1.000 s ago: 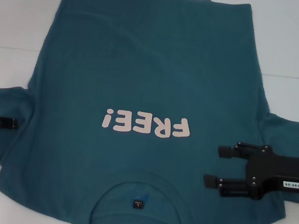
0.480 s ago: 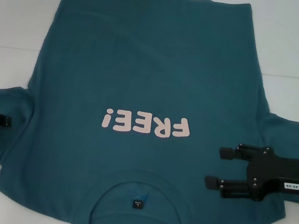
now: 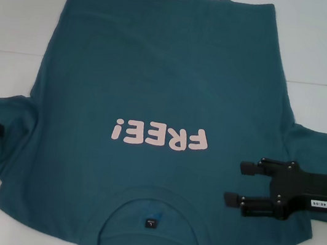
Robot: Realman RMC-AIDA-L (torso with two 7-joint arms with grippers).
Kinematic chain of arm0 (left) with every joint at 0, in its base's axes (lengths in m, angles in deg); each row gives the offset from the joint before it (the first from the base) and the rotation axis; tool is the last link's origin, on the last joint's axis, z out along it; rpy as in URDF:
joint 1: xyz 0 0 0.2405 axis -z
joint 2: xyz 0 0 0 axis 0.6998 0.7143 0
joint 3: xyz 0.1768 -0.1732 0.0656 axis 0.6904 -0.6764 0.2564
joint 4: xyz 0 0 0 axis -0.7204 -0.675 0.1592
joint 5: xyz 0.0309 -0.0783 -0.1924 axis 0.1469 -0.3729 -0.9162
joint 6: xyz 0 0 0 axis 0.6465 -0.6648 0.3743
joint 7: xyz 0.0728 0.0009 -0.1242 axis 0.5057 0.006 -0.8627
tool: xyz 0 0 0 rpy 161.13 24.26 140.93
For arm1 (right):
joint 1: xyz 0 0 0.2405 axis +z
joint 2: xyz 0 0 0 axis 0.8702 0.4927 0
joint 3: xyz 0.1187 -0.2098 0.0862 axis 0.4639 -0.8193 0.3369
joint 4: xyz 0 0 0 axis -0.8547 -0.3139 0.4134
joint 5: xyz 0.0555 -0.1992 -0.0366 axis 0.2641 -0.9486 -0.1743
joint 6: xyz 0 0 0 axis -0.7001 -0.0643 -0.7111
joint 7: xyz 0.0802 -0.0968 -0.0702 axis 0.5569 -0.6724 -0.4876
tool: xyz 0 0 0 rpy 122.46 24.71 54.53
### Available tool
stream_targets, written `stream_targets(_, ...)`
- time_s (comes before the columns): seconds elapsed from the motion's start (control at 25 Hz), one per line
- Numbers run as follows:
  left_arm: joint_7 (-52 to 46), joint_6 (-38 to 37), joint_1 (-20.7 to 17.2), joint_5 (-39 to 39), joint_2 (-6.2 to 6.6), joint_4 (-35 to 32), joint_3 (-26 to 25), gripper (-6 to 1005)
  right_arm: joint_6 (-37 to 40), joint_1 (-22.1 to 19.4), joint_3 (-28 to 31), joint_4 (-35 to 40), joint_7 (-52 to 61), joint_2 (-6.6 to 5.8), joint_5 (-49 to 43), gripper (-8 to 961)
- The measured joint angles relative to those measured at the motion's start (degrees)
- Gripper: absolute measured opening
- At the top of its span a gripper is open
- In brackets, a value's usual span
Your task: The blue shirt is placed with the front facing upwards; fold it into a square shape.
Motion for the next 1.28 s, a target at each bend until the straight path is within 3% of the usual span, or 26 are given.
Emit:
stream_targets(0.4, 1.19, -0.49, -0.2, 0.49, -0.44, 2.41, 0.43, 32, 0.23, -0.14, 0.24, 0.01, 0.06, 0.0, 0.0, 851)
stream_targets(0.52, 0.87, -1.22, -0.84, 1.19, -0.28, 4.34, 1.4, 35, 0.31, -0.27, 0.32, 0.24, 0.45, 0.0, 0.0, 849)
stream_targets(0.92, 1.49, -1.79, -0.14, 3.56, 2.2, 5.12, 1.56, 37, 0.38, -0.48, 0.21, 0.36, 0.66, 0.0, 0.01, 846)
stream_targets(1.28, 1.73, -2.26, 0.45, 5.63, 2.81, 5.92, 1.55, 37, 0.4, -0.52, 0.35, 0.41, 1.49, 0.0, 0.1, 842)
